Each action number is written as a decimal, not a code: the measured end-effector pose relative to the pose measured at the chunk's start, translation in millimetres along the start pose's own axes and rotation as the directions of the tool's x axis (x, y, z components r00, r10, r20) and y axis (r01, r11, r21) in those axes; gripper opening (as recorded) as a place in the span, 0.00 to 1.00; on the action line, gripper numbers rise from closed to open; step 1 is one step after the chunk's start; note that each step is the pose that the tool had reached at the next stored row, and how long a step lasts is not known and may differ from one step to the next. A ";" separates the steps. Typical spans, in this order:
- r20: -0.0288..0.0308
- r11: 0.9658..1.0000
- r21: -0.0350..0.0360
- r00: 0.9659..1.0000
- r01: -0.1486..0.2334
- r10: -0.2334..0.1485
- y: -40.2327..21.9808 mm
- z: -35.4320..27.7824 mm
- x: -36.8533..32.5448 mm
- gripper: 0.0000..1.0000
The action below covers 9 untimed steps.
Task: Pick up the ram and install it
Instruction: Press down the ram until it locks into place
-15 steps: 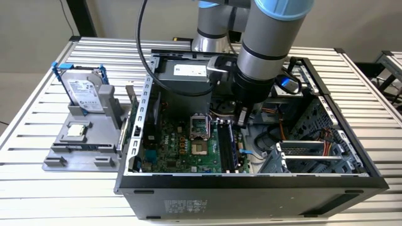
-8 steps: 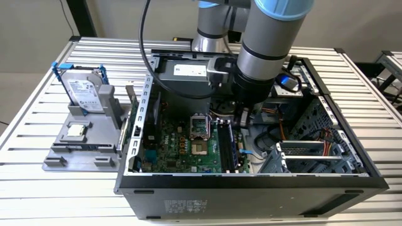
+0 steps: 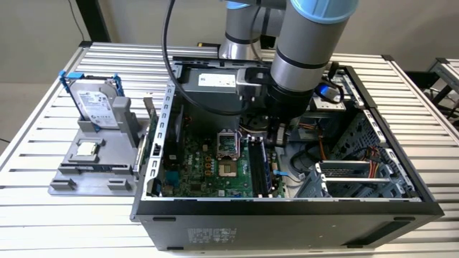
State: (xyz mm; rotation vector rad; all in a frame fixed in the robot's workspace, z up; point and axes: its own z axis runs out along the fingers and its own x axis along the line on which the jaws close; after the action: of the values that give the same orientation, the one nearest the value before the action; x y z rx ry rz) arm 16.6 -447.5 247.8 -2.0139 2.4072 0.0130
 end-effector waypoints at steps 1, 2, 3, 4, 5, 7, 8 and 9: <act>0.000 1.000 0.000 1.000 0.007 -0.007 0.1 0.0 0.0 0.00; 0.000 1.000 0.000 1.000 0.014 -0.014 0.1 0.0 0.0 0.00; 0.000 1.000 0.000 1.000 0.022 -0.022 0.1 0.0 0.0 0.00; 0.000 1.000 0.000 1.000 0.028 -0.028 0.1 0.1 0.0 0.00; 0.000 0.999 0.000 0.999 0.035 -0.035 0.1 0.1 0.0 0.00; 0.000 0.999 0.000 0.999 0.046 -0.046 0.1 0.1 0.0 0.00; 0.000 0.999 0.000 0.999 0.051 -0.051 0.1 0.1 0.0 0.00; 0.000 0.998 0.000 0.998 0.056 -0.056 0.1 0.1 0.0 0.00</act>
State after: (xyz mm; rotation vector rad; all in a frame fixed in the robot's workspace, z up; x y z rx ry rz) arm 16.5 -447.5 247.7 -2.0810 2.3497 0.0132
